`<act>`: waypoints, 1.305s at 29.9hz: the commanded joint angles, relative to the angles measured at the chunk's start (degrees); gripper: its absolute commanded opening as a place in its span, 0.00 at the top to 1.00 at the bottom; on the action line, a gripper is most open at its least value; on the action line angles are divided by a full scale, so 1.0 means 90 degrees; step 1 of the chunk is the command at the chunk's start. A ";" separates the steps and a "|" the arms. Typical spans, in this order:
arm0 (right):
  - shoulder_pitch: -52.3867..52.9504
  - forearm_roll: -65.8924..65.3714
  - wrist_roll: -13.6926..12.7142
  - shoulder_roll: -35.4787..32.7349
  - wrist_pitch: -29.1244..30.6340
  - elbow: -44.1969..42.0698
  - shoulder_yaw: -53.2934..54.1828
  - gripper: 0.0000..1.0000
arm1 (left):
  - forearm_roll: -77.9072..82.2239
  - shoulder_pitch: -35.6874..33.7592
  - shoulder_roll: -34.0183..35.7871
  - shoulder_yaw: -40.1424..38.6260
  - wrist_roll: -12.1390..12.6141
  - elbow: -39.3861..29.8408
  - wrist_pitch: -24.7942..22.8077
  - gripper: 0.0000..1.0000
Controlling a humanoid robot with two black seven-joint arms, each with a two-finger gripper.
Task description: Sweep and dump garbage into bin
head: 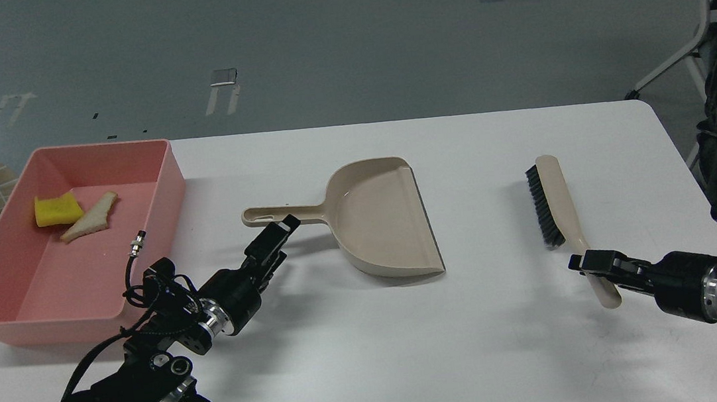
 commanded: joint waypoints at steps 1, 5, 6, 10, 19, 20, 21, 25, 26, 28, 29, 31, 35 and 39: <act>0.0010 0.0012 0.0000 0.0017 -0.0005 -0.0011 0.0014 0.51 | -0.0002 0.0008 0.0007 -0.0011 -0.0001 -0.0007 0.0000 0.02; -0.0010 0.0012 -0.0010 -0.0002 -0.0005 -0.0001 0.0024 0.38 | -0.0002 -0.0002 0.0026 -0.0030 -0.0001 -0.0036 0.0000 0.02; -0.0010 0.0012 -0.0010 -0.0012 -0.0005 -0.0001 0.0024 0.36 | -0.0002 0.0008 0.0026 -0.0020 -0.0001 -0.0065 0.0000 0.02; -0.0020 0.0022 0.0000 -0.0100 -0.0024 0.0018 0.0044 0.22 | -0.0002 0.0144 0.0172 -0.0020 -0.0001 -0.0299 0.0000 0.02; -0.0029 0.0159 0.0117 -0.1007 0.0093 0.0096 0.0083 0.02 | -0.0061 0.0837 0.1129 -0.0128 -0.0001 -0.1480 -0.0078 0.02; -0.0020 0.0159 0.0185 -0.1182 0.0151 0.0106 0.0083 0.02 | -0.0070 0.0934 0.1313 -0.0157 -0.0010 -0.1704 -0.0078 0.02; -0.0020 0.0159 0.0243 -0.1271 0.0210 0.0125 0.0092 0.02 | -0.0080 0.0984 0.1412 -0.0186 -0.0010 -0.1832 -0.0088 0.02; 0.0029 0.0236 0.0624 -0.1779 0.0571 0.0252 0.0471 0.02 | -0.0274 0.1140 0.1978 -0.0653 -0.0001 -0.2641 -0.0418 0.02; 0.0029 0.0295 0.0634 -0.1780 0.0571 0.0243 0.0618 0.02 | -0.0372 0.1140 0.2028 -0.0781 0.0009 -0.2750 -0.0507 0.02; 0.0078 0.0557 0.0634 -0.1751 0.0591 0.0136 0.1173 0.01 | -0.0800 0.1121 0.2028 -0.1306 0.0067 -0.2916 -0.0789 0.02; 0.0088 0.0685 0.0634 -0.1741 0.0610 0.0097 0.1399 0.01 | -0.0967 0.1092 0.1999 -0.1503 0.0097 -0.2936 -0.0888 0.02; 0.0098 0.1317 0.0634 -0.1634 0.0785 -0.0166 0.2363 0.01 | -0.1610 0.0762 0.1853 -0.2311 0.0175 -0.2927 -0.1316 0.02; 0.0136 0.1770 0.0625 -0.0893 0.1060 -0.0917 0.3567 0.01 | -0.2169 -0.0010 0.1657 -0.2832 0.0497 -0.2615 -0.1591 0.02; 0.0604 0.1819 0.0586 0.0445 0.1099 -0.2177 0.4545 0.01 | -0.2268 -0.0997 0.1365 -0.2872 0.0566 -0.1601 -0.1630 0.02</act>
